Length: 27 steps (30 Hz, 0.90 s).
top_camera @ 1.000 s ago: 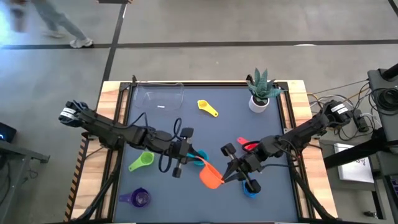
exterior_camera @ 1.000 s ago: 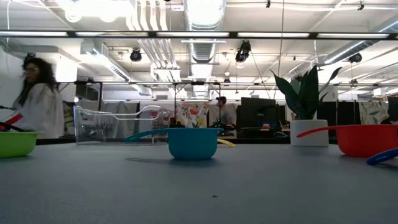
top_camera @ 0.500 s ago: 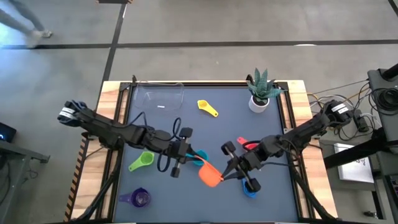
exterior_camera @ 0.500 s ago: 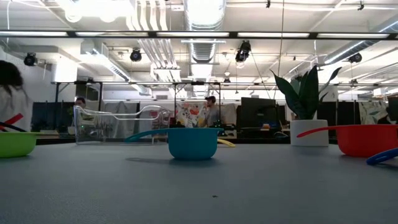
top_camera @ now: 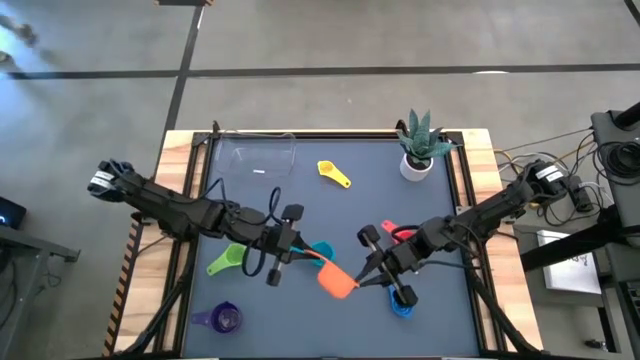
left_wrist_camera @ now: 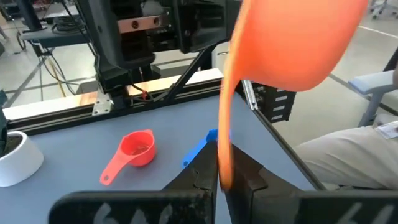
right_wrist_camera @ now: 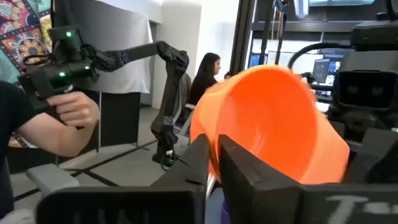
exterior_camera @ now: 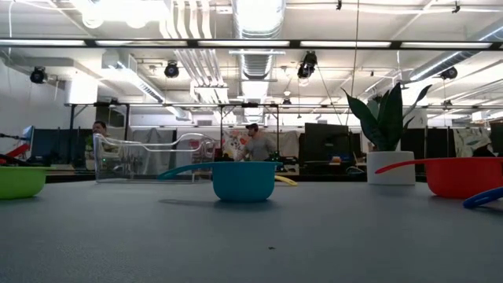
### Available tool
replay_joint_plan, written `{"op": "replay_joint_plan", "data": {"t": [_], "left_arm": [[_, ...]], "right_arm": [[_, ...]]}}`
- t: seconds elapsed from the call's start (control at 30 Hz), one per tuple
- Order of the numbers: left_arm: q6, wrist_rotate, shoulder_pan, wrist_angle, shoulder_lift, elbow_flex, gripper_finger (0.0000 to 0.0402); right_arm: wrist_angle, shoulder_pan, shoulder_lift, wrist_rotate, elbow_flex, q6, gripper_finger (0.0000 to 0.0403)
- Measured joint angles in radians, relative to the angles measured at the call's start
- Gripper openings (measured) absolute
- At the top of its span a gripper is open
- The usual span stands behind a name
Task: Nest measuring cups in basket
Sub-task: Stack the orange measuring cup on top of the violet measuring cup
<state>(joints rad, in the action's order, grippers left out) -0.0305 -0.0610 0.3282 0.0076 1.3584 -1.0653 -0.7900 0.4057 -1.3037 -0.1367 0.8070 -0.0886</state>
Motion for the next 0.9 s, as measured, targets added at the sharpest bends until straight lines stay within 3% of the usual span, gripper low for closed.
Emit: {"op": "replay_joint_plan", "data": {"t": [0.17,0.6,0.73,0.9], "left_arm": [[0.017,0.037,0.000,0.004,0.000,0.000,0.0008],[0.023,0.041,0.003,0.004,-0.016,0.000,0.0084],[0.019,0.043,0.003,-0.019,-0.017,0.000,0.0071],[-0.003,0.044,0.002,-0.039,-0.017,0.000,0.0013]], "right_arm": [[0.010,0.000,0.000,0.010,0.002,0.008,0.0009],[0.055,-0.001,0.000,0.014,0.002,0.018,0.0008],[0.055,-0.001,0.000,0.014,0.002,0.017,0.0008],[0.055,-0.001,-0.001,0.009,0.002,0.018,0.0008]]}}
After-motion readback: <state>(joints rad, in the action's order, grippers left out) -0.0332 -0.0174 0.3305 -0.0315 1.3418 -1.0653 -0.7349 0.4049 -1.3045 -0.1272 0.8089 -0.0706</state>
